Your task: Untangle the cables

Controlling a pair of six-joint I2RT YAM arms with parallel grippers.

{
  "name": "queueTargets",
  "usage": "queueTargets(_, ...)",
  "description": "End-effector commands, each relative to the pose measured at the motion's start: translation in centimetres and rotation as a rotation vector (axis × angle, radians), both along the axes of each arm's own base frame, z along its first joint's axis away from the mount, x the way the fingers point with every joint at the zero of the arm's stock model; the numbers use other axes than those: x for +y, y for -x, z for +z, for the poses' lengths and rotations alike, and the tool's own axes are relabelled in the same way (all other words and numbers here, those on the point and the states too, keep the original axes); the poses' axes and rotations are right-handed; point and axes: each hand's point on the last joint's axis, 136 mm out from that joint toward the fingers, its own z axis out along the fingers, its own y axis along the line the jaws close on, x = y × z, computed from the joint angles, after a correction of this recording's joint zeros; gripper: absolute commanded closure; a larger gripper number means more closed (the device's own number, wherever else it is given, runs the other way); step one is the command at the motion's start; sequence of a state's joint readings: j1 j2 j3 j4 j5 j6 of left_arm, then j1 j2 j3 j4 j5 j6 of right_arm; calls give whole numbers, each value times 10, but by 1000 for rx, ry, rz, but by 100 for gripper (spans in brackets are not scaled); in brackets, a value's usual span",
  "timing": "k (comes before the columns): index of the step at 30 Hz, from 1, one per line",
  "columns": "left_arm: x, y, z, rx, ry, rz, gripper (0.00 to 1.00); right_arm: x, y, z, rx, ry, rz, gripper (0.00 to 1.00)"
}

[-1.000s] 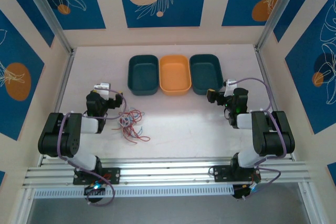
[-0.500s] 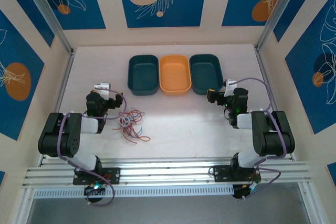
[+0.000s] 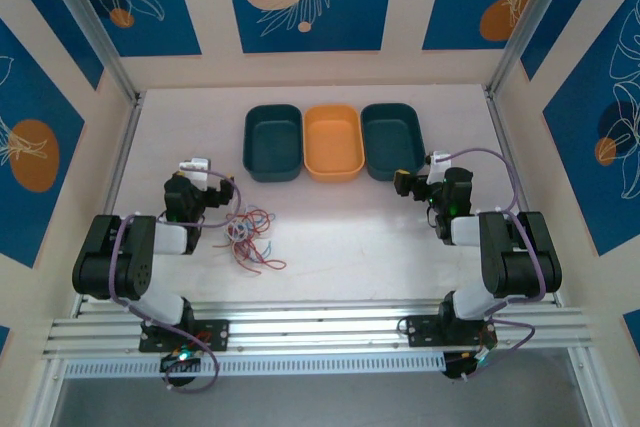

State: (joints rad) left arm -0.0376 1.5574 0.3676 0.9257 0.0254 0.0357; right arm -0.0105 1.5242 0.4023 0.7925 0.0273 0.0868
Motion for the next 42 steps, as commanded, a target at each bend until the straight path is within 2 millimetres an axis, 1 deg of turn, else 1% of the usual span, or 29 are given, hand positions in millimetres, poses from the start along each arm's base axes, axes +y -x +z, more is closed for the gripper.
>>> queueTargets(1,-5,-3,3,-11,-3,-25,0,-2,-6,8,-22,-3,-16,1)
queueTargets(8,-4,-4,2,-4,-3,-17,0,-2,-6,9,-25,-1,-16,1)
queueTargets(12,-4,-3,3,-8,-3,-17,0,-8,-8,14,-14,-1,-54,1)
queueTargets(15,5,-3,5,-16,-2,40,0,-8,-8,22,-1,8,-63,1)
queueTargets(18,16,2,16,-42,-1,100,0,-12,-3,32,20,34,-94,1)
queueTargets(21,24,7,33,-51,-5,149,0,-18,5,45,33,40,-149,1)
queueTargets(24,35,16,58,-43,25,226,0,-21,17,63,51,37,-215,1)
queueTargets(26,38,24,73,-26,72,260,0,-16,24,76,50,50,-234,1)
queueTargets(29,38,39,87,30,188,304,0,1,40,94,73,57,-238,1)
queueTargets(30,32,45,90,46,240,289,0,10,47,99,94,43,-227,1)
queueTargets(32,20,58,89,94,352,264,0,27,62,105,155,17,-200,1)
queueTargets(34,8,73,83,153,467,250,0,45,75,106,210,3,-161,1)
queueTargets(36,-2,92,70,230,555,247,0,69,90,105,267,-17,-99,1)
queueTargets(40,-21,127,48,364,634,211,0,121,118,95,392,-11,59,1)
queueTargets(42,-31,141,40,415,666,179,0,152,133,92,447,17,159,4)
